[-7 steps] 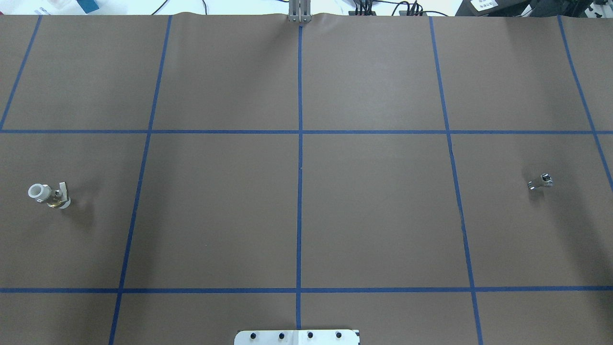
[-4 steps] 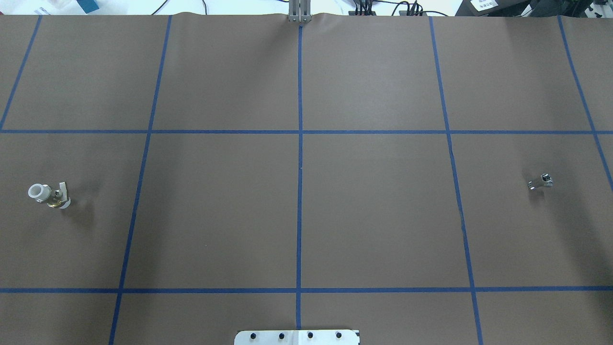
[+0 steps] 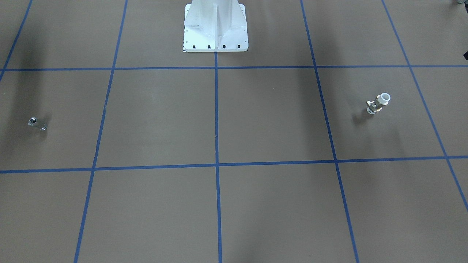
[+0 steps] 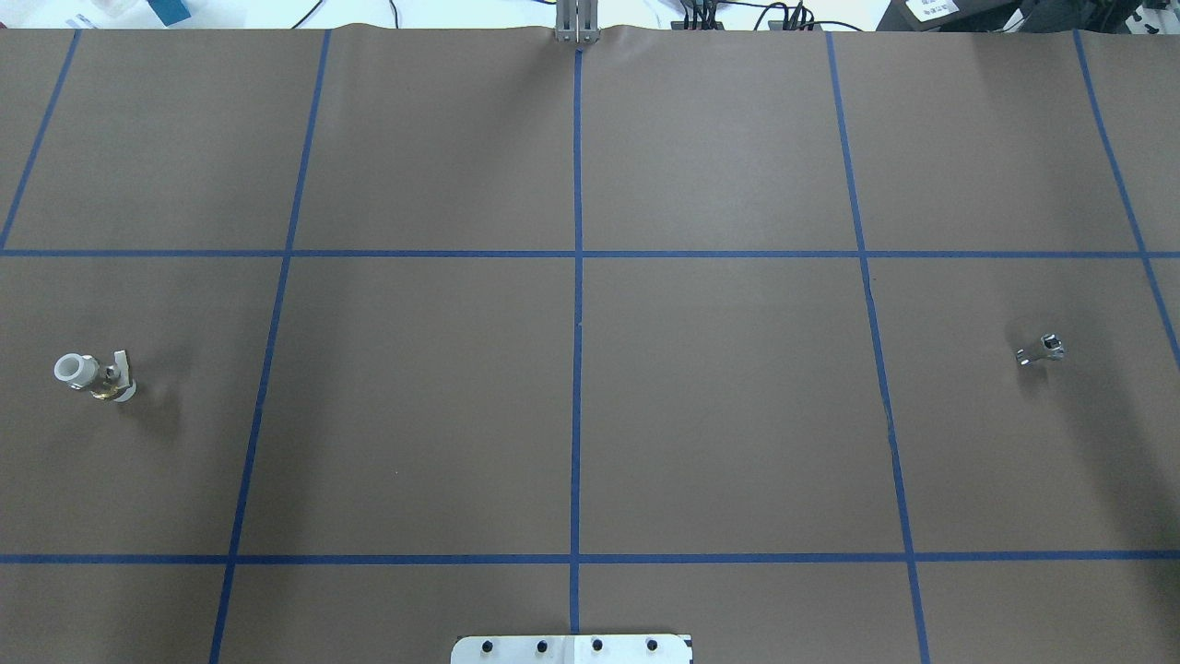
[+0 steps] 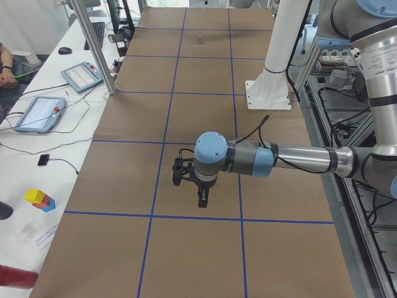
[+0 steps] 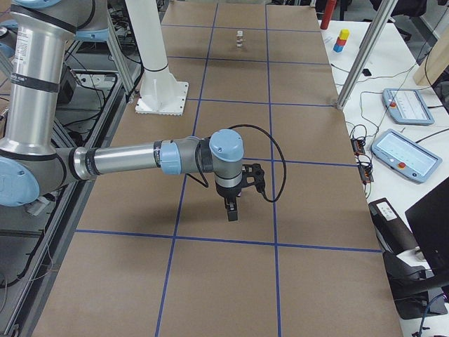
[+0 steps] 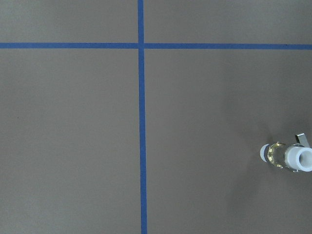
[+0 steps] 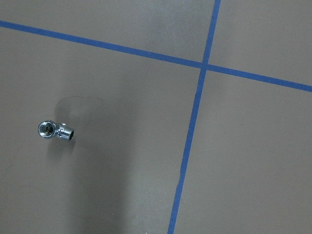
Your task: Assemble PPR valve and pipe with both arms
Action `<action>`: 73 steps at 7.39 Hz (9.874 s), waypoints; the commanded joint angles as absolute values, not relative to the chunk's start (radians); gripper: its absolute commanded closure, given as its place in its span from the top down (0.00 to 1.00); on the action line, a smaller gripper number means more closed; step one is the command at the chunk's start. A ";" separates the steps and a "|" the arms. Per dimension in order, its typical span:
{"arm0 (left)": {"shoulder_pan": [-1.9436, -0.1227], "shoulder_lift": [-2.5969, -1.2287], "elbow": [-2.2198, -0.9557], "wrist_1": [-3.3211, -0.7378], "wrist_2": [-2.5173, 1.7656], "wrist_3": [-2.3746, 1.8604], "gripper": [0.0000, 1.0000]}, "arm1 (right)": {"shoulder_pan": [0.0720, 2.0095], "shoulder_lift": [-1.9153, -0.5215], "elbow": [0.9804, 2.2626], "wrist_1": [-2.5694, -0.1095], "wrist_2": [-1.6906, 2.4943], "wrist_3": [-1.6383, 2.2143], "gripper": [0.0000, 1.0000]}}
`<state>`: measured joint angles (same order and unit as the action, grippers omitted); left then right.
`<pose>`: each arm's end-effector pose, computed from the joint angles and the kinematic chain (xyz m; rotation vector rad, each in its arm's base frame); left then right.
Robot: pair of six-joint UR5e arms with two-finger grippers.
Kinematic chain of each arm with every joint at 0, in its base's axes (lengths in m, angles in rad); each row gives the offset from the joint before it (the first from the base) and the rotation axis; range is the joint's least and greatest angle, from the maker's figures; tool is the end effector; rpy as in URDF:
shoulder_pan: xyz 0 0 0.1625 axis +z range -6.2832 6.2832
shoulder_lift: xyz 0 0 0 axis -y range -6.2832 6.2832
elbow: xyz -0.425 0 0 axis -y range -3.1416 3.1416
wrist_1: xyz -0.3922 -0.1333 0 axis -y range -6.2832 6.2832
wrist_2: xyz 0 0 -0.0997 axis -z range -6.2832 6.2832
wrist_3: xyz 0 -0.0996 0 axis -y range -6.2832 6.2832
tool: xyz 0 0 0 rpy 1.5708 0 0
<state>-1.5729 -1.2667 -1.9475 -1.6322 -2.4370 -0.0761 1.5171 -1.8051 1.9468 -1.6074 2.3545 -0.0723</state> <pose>-0.0582 -0.3712 0.5902 0.0934 0.8688 -0.0151 0.0416 -0.3990 0.5802 0.1071 -0.7828 -0.1606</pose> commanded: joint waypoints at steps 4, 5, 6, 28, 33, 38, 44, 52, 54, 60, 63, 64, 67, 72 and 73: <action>-1.372 -1.331 -1.983 -1.797 -2.410 -0.404 1.00 | 1.517 -1.802 1.910 -1.606 2.413 -0.066 1.00; -1.291 -1.354 -1.982 -1.818 -2.360 -0.449 0.99 | 1.516 -1.802 1.907 -1.606 2.411 -0.069 1.00; -1.187 -1.368 -1.982 -1.819 -2.271 -0.477 0.99 | 1.516 -1.801 1.907 -1.605 2.411 -0.069 1.00; -0.868 -1.816 -1.954 -1.688 -2.295 -1.025 0.00 | 1.513 -1.789 1.871 -1.490 2.413 -0.066 1.00; -0.664 -2.444 -1.609 -1.423 -2.001 -1.146 0.00 | 1.513 -1.789 1.871 -1.486 2.416 -0.066 1.00; -0.643 -2.638 -1.252 -1.540 -1.971 -1.164 0.00 | 1.505 -1.789 1.871 -1.486 2.425 -0.066 1.00; -0.626 -2.643 -1.224 -1.548 -1.973 -1.178 0.00 | 1.500 -1.790 1.870 -1.489 2.439 -0.069 1.00; -0.614 -2.635 -1.204 -1.582 -1.973 -1.184 0.55 | 1.497 -1.790 1.871 -1.488 2.439 -0.067 1.00; -0.621 -2.634 -1.206 -1.582 -1.973 -1.178 0.99 | 1.480 -1.790 1.870 -1.480 2.436 -0.068 1.00; -0.756 -2.060 -1.889 -1.560 -2.083 -1.015 0.99 | 1.262 -1.775 1.850 -1.277 2.305 0.275 1.00; -0.854 -1.788 -2.040 -1.565 -2.089 -0.783 0.99 | 1.099 -1.661 1.705 -1.110 2.232 0.623 0.99; -0.859 -1.775 -2.039 -1.565 -2.088 -0.778 0.99 | 1.065 -1.658 1.700 -1.088 2.227 0.682 0.98; -0.859 -1.775 -2.039 -1.565 -2.088 -0.778 0.99 | 1.037 -1.654 1.700 -1.082 2.223 0.748 0.96; -0.868 -1.758 -2.042 -1.565 -2.089 -0.756 0.99 | 1.011 -1.631 1.686 -1.081 2.224 0.749 0.88; -0.868 -1.758 -2.043 -1.565 -2.089 -0.756 0.99 | 1.008 -1.631 1.684 -1.081 2.224 0.749 0.85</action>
<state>-0.8679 -1.7579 -2.0417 -1.5646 -2.0887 -0.7564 1.0124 -1.6373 1.6898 -1.0813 2.2239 0.7486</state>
